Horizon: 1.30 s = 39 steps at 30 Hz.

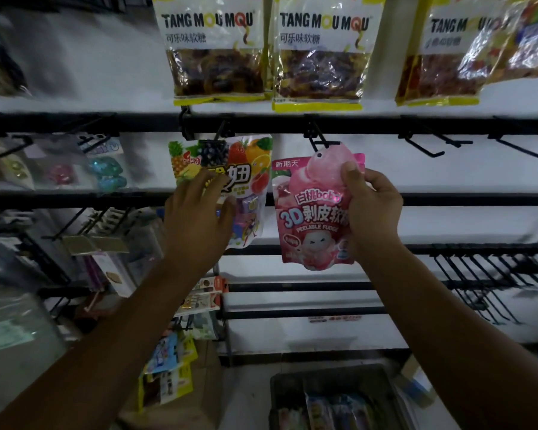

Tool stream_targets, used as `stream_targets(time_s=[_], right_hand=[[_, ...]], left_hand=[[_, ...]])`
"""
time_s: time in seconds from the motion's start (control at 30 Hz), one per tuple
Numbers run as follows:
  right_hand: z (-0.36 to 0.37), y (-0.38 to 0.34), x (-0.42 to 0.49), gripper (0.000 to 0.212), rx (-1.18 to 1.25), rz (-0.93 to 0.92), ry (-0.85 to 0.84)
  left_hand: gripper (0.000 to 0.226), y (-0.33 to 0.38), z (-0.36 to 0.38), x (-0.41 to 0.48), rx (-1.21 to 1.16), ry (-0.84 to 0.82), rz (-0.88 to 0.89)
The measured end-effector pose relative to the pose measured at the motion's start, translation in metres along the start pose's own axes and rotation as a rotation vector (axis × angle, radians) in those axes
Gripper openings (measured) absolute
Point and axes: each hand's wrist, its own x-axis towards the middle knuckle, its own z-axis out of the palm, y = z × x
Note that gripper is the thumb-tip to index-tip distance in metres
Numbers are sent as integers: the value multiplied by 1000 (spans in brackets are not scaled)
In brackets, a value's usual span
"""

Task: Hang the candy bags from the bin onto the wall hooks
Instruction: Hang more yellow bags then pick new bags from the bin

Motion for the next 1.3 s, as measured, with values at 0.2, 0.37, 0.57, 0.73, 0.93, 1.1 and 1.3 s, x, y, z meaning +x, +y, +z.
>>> stream_targets(time_s=[0.2,0.37,0.57,0.73,0.93,1.1,1.3], right_hand=[[3,3,9,26,-27,-7,23],[4,6,14,23,-5,10,40],[5,14,26,28,-23,46,22],[12,22,44,35,5,56,-3],[23,31,68,35,-41,17,-6],[27,34,84,40,-210,-41,5],[25,35,91,43,-346,-121,2]], left_hand=[[35,15,5,-2,35,-69,17],[40,21,8,-2,43,-70,27],[37,25,10,1,65,-71,54],[38,27,13,6,77,-55,90],[33,31,20,10,114,-49,125],[33,29,25,10,130,-84,119],[34,31,29,10,139,-59,124]])
